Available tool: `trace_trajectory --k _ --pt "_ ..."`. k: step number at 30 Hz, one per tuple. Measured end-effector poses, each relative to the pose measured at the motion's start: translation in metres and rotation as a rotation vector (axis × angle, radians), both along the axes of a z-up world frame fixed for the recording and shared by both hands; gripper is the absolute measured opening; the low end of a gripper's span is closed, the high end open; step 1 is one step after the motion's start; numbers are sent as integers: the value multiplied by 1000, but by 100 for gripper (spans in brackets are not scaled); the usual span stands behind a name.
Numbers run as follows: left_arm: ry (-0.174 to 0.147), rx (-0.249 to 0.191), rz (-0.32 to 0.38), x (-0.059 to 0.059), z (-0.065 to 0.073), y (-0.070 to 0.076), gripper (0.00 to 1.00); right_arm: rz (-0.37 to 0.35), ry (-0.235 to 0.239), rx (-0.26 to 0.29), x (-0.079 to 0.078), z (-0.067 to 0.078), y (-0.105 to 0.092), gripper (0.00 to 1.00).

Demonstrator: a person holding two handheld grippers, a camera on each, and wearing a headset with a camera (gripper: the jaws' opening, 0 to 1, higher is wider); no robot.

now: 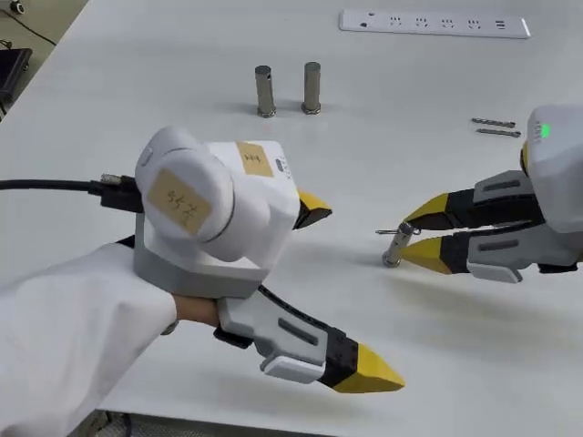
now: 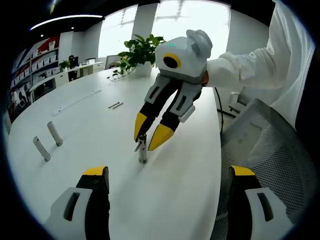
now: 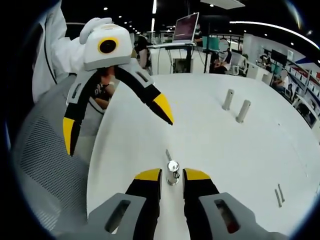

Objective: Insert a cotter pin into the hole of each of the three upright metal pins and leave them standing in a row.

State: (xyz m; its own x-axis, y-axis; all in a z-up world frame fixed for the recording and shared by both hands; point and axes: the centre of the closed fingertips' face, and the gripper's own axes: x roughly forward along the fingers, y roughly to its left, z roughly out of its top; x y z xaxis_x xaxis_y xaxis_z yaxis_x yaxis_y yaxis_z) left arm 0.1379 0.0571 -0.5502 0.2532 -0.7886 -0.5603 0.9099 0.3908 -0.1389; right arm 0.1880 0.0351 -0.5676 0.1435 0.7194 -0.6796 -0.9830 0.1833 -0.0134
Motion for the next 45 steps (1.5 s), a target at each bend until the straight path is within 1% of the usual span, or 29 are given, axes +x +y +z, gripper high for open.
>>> trace_trajectory --k 1,3,5,7,10,13,15,16,17,19,24,25,26,27,30,32,35,40,43,45 --pt "-5 1 0 0 0 0 99 0 0 -2 0 0 0 11" --pt "-2 2 4 0 0 1 99 4 14 -9 -1 -3 0 12" --pt "-4 5 2 -1 2 2 99 6 8 -13 -1 -3 1 11" --pt "-15 9 1 -2 6 2 99 9 8 -19 -1 -4 1 9" --pt "-20 3 5 -3 10 2 99 8 12 -20 0 -5 1 7" --pt "-25 0 8 -4 11 3 99 11 22 -23 -1 -6 2 6" --pt "-25 4 8 -5 11 4 99 16 16 -30 0 -7 3 6" --pt "-31 18 -2 -6 11 5 99 15 15 -32 0 -7 3 6" --pt "-45 28 -12 -8 11 6 99 12 14 -32 1 -8 3 5" --pt "-43 30 -14 -10 11 6 99 5 12 -30 2 -8 3 4" --pt "-54 34 -15 -10 12 7 99 -12 24 -23 2 -8 4 4" --pt "-60 42 -19 -10 11 8 99 -20 27 -22 3 -7 4 4" --pt "-80 47 -27 -9 12 8 99 -25 27 -19 3 -7 4 4" --pt "-109 47 -23 -6 13 8 99 -58 8 -9 9 -5 5 4" --pt "-101 35 5 -2 13 10 99 -84 -32 -17 17 -2 3 4" --pt "-107 34 13 0 14 11 99 -98 -34 -14 22 0 4 4" --pt "-106 32 22 1 14 13 99 -121 -44 -1 31 3 8 4" --pt "-95 37 41 2 11 20 99 -161 -26 41 45 6 18 4" --pt "-90 26 54 2 12 22 99 -178 -17 67 58 6 25 4" --pt "-86 22 64 2 12 24 99 -188 -15 87 62 7 31 4"
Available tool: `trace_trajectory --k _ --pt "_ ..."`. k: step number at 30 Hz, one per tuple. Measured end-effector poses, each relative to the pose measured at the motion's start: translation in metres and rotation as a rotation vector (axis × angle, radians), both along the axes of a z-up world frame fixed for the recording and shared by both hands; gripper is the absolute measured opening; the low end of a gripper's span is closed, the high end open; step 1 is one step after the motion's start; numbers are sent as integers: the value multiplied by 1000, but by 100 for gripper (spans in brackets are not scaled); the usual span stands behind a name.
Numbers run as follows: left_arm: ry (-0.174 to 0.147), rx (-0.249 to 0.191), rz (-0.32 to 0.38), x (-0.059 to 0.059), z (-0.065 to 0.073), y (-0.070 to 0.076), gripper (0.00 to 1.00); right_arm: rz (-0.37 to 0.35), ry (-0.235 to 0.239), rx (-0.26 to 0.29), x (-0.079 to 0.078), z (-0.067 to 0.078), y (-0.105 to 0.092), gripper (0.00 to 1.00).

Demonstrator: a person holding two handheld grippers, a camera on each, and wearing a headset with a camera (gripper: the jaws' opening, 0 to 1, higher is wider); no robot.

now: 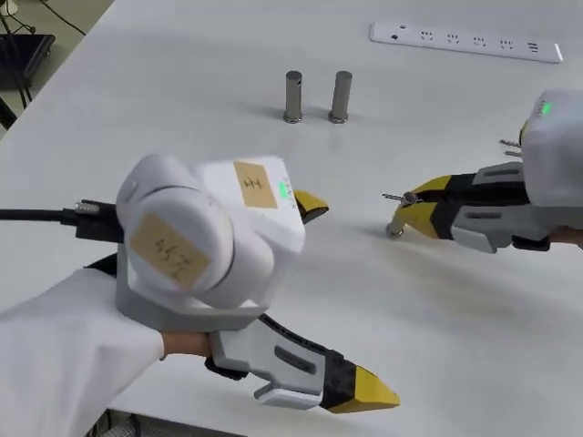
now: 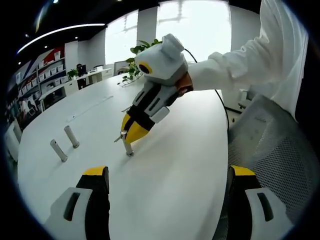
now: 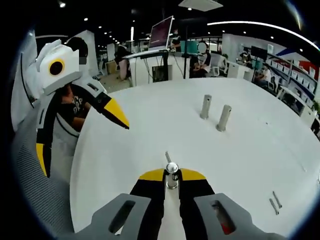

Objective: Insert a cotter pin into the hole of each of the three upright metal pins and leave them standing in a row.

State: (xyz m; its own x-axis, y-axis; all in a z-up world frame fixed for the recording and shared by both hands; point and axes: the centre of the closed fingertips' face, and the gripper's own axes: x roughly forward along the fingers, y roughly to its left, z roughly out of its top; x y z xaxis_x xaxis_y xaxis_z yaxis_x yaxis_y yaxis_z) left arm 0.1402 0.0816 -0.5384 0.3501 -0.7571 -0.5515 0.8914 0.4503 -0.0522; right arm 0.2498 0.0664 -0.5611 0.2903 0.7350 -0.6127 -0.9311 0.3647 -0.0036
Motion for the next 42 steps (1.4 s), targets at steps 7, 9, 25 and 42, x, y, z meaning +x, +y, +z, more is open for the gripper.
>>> trace_trajectory --k 7,9,25,42 --pt "29 -85 66 3 10 5 99 11 -1 31 10 0 12 4" --pt "28 -84 75 4 12 8 99 16 -5 35 12 0 13 4" --pt "42 -94 101 5 14 8 99 100 -24 53 11 -1 20 4" --pt "54 -89 99 3 14 8 99 89 -36 75 10 5 19 9"
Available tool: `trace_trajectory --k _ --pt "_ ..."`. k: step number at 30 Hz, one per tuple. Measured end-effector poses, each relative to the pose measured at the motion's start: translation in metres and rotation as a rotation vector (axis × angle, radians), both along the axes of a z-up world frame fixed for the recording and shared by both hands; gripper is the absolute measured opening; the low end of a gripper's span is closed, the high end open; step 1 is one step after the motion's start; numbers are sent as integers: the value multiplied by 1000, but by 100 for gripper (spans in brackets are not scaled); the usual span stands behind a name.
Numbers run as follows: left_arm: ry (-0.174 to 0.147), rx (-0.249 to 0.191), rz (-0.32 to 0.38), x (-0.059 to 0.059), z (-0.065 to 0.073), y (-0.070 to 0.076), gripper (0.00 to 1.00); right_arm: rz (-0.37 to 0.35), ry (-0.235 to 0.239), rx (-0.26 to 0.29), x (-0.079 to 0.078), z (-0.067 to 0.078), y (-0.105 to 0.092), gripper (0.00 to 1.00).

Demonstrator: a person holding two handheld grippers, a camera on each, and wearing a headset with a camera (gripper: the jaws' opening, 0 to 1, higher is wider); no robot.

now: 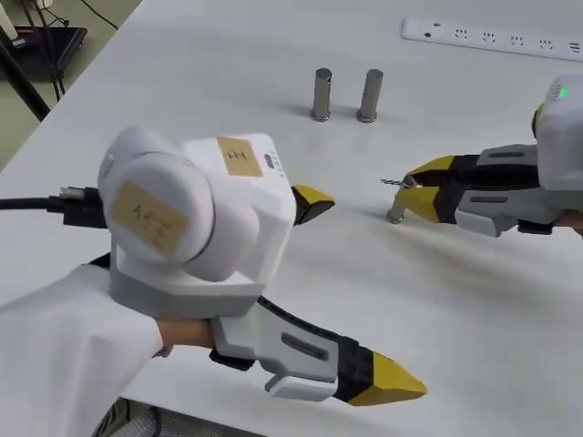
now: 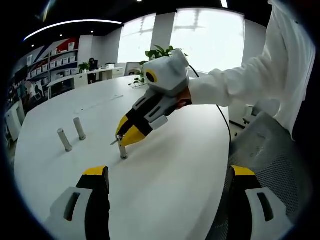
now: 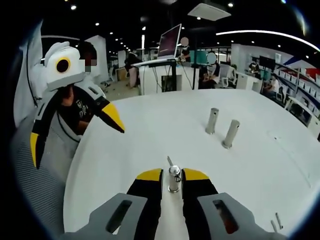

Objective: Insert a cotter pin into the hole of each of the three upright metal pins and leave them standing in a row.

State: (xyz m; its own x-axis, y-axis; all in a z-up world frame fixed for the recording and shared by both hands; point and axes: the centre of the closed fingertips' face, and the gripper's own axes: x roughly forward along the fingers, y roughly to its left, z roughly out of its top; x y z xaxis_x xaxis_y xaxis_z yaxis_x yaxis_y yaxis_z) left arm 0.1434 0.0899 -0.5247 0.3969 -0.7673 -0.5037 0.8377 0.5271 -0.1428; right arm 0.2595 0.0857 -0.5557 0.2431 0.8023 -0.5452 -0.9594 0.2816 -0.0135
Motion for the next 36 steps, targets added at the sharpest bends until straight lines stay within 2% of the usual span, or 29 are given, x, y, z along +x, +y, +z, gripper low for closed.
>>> trace_trajectory --k 4,7,9,13,17,22,25,26,28,31,33,36 --pt "-2 -6 5 1 2 0 99 -37 4 11 -3 7 -9 11" --pt "11 -51 13 1 6 -4 99 -52 -4 16 -9 15 -17 16" --pt "10 -56 16 0 7 -4 99 -74 -11 36 -12 23 -24 18" --pt "2 -30 10 -3 4 -3 99 -110 -23 50 -22 37 -41 19" --pt "11 -15 7 -7 0 -2 99 -138 -14 64 -36 46 -55 27" --pt "11 -19 21 -8 4 3 99 -175 13 55 -55 43 -71 38" --pt "10 -10 32 -8 4 8 99 -201 40 50 -59 38 -81 45" --pt "12 -1 35 -8 3 10 99 -230 56 51 -61 36 -85 48" --pt "22 18 49 -8 0 16 99 -262 56 52 -61 34 -90 60" --pt "34 32 60 -10 -3 24 99 -306 64 55 -65 34 -96 71" --pt "21 47 72 -10 -3 29 99 -314 72 63 -68 35 -98 74" --pt "19 27 99 -9 2 36 99 -330 81 72 -73 38 -101 75"
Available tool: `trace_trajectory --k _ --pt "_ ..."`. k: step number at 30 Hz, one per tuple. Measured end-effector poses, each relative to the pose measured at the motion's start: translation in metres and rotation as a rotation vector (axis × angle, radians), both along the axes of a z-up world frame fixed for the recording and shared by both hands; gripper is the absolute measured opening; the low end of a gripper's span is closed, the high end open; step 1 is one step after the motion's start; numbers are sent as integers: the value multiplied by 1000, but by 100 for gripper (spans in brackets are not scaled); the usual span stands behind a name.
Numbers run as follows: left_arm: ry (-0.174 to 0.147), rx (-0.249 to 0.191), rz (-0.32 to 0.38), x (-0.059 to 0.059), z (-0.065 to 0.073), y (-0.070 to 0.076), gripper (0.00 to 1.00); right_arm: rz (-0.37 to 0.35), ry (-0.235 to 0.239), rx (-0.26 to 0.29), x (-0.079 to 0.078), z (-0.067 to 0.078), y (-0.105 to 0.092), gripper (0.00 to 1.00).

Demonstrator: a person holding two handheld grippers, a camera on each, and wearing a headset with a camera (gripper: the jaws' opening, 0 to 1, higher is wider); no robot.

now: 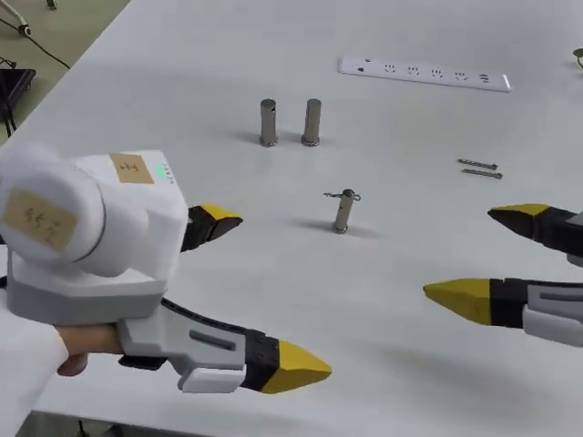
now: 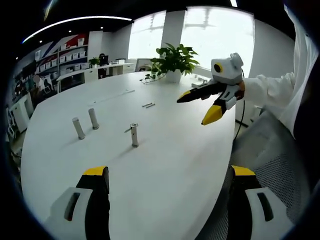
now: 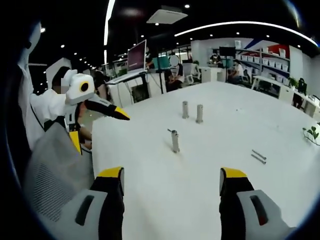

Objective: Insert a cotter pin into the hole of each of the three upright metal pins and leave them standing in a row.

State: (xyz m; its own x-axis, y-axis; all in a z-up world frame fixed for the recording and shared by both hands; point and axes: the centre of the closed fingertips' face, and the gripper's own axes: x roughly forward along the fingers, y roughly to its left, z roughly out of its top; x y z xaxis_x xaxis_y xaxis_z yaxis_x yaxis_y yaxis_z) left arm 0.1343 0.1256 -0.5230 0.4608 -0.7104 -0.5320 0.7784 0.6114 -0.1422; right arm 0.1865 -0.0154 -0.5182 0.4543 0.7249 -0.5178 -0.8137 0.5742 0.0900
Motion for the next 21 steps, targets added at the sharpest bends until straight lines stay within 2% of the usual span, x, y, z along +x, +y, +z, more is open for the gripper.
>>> trace_trajectory --k 3,5,11,15,18,20,21 --pt "-6 -9 14 0 3 4 99 -23 -1 10 -3 3 -4 76" --pt "-2 -10 25 1 4 8 99 -42 8 11 -4 3 -7 80" --pt "14 -8 97 6 5 28 99 -63 44 -29 -15 -2 -16 93" --pt "40 -11 106 5 0 37 99 -75 61 -27 -22 -2 -19 98" --pt "43 8 116 5 -2 41 99 -75 84 -26 -29 -3 -20 96" --pt "75 2 154 6 -5 45 99 -82 84 -35 -31 -4 -21 97" --pt "75 -5 155 7 -4 45 98 -82 84 -34 -32 -4 -21 98"
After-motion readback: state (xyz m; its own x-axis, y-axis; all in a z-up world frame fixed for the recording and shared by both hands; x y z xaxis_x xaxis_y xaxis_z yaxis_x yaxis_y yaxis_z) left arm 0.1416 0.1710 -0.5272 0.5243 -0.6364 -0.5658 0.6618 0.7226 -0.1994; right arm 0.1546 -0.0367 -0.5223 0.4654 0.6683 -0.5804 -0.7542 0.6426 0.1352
